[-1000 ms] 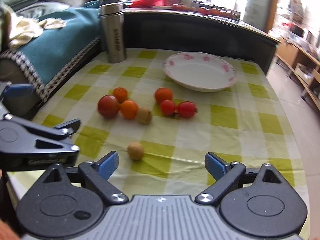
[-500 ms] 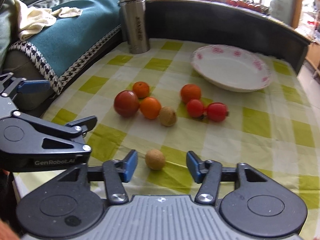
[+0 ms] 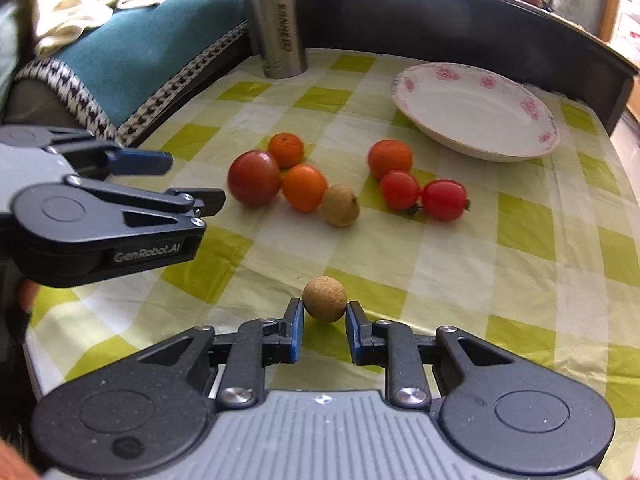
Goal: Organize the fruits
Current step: 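Close the right gripper on the small brown fruit while the left tool approaches the large red tomato, then close the left gripper on the large red tomato while the right tool lifts the brown fruit, then carry both fruits into the white flowered bowl and open both grippers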
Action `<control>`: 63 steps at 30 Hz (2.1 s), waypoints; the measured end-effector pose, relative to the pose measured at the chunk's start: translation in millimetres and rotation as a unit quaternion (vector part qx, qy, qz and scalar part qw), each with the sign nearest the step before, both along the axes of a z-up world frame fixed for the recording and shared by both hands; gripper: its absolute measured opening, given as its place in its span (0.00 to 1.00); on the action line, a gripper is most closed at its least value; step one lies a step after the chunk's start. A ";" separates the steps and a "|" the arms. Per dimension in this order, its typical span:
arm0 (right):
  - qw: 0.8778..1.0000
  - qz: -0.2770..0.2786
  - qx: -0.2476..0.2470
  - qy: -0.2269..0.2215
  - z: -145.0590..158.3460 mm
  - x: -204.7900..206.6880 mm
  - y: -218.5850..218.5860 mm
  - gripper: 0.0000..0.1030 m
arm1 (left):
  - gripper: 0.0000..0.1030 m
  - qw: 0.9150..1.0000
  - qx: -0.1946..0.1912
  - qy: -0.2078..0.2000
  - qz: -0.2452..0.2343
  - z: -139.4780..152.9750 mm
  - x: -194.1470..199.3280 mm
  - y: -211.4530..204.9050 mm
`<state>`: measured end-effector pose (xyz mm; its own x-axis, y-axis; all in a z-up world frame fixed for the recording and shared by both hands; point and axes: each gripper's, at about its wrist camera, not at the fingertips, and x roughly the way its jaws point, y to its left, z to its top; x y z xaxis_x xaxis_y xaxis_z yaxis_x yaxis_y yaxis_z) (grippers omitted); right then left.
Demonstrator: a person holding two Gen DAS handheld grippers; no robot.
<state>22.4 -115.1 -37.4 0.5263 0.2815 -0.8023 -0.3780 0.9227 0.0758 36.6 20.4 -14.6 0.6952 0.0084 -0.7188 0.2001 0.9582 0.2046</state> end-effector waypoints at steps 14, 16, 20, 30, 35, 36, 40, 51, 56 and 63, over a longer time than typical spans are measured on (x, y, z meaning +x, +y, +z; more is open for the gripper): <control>0.999 -0.026 0.034 0.020 -3.9 20.0 -16.1 0.29 | 0.60 0.998 -0.009 0.012 -0.068 -25.7 31.3 -15.8; 0.999 -0.027 0.039 0.021 -4.7 21.4 -16.9 0.29 | 0.60 0.997 -0.009 0.004 -0.071 -27.9 30.7 -16.9; 0.998 -0.029 0.043 0.021 -5.3 22.2 -17.7 0.29 | 0.60 0.998 -0.023 0.004 -0.066 -28.4 37.5 -15.1; 0.997 -0.050 0.052 0.015 0.0 24.9 -27.3 0.29 | 0.49 0.996 -0.039 0.019 -0.074 -25.1 30.9 -15.7; 0.996 -0.066 0.057 0.000 8.6 27.7 -34.8 0.29 | 0.49 0.995 -0.051 0.019 -0.082 -17.1 19.7 -17.5; 0.996 -0.068 0.058 0.000 9.5 28.3 -35.8 0.29 | 0.49 0.995 -0.057 0.018 -0.084 -14.8 18.5 -18.1; 0.996 -0.072 0.057 -0.002 11.7 31.1 -35.9 0.29 | 0.49 0.993 -0.070 0.013 -0.092 -9.8 18.7 -24.8; 0.995 -0.080 0.059 -0.009 18.8 37.4 -41.6 0.29 | 0.49 0.993 -0.073 0.013 -0.093 -8.2 17.4 -24.1; 0.994 -0.088 0.065 -0.016 26.7 39.8 -47.7 0.29 | 0.49 0.993 -0.076 0.010 -0.090 -3.3 13.6 -21.2; 0.994 -0.087 0.061 -0.028 35.8 49.7 -51.4 0.29 | 0.49 0.992 -0.095 0.009 -0.083 3.3 23.2 -23.5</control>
<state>72.1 -166.5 -1.6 0.6185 0.2751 -0.7361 -0.2200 0.9599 0.1739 59.8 -3.1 -11.3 0.6633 -0.2419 -0.7082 0.3599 0.9328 0.0185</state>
